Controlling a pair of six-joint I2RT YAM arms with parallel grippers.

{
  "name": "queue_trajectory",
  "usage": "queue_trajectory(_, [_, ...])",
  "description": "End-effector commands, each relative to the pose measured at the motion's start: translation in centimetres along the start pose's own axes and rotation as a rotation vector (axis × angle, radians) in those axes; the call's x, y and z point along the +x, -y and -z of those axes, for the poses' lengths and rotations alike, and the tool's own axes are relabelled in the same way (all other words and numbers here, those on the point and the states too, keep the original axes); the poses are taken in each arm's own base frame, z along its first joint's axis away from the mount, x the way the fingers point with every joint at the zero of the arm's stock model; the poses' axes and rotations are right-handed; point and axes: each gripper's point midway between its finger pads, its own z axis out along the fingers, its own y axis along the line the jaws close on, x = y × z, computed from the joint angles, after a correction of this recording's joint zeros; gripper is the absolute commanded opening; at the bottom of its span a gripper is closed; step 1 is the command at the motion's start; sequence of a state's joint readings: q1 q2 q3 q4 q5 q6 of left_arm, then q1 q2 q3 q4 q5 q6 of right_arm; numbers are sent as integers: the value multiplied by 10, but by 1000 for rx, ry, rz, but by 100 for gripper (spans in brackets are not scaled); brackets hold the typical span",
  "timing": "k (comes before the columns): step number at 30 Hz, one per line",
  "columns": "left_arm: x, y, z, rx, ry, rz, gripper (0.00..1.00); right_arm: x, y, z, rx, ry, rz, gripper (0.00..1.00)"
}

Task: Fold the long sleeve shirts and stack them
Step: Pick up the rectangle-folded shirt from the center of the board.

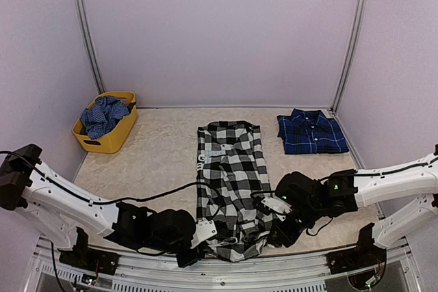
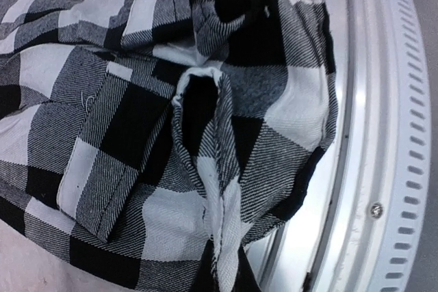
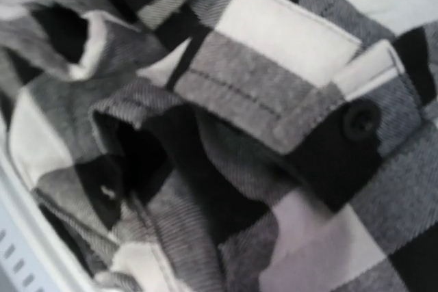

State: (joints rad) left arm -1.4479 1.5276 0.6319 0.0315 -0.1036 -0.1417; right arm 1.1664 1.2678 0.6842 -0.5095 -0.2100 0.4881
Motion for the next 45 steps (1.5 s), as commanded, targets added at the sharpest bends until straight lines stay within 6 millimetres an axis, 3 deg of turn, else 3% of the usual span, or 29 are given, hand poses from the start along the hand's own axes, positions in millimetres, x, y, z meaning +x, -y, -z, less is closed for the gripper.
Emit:
queue_trajectory(1, [-23, 30, 25, 175, 32, 76, 0, 18, -14, 0, -80, -50, -58, 0])
queue_trajectory(6, [-29, 39, 42, 262, 45, 126, 0, 21, -26, 11, -113, -63, -53, 0])
queue_trajectory(10, [-47, 26, 53, 311, 81, 183, 0, -7, -31, 33, -77, 1, -12, 0])
queue_trajectory(14, [-68, -9, 59, 295, 122, 260, 0, -39, -19, 50, -23, 59, -8, 0])
queue_trajectory(20, [-88, -77, 67, 259, 214, 404, 0, -85, 31, 63, 10, 114, -55, 0])
queue_trajectory(25, [-91, -142, 61, 219, 246, 540, 0, -118, 74, 55, 41, 106, -52, 0])
queue_trajectory(30, [-87, -189, 38, 190, 216, 611, 0, -152, 118, 43, 55, 105, -79, 0])
queue_trajectory(32, [-74, -205, 21, 174, 168, 656, 0, -160, 133, 36, 62, 98, -89, 1])
queue_trajectory(38, [-44, -232, -19, 112, 63, 729, 0, -175, 172, 16, 114, 87, -112, 19])
queue_trajectory(45, [-37, -258, -11, -6, 80, 780, 22, -205, 192, 32, 188, 174, -111, 49])
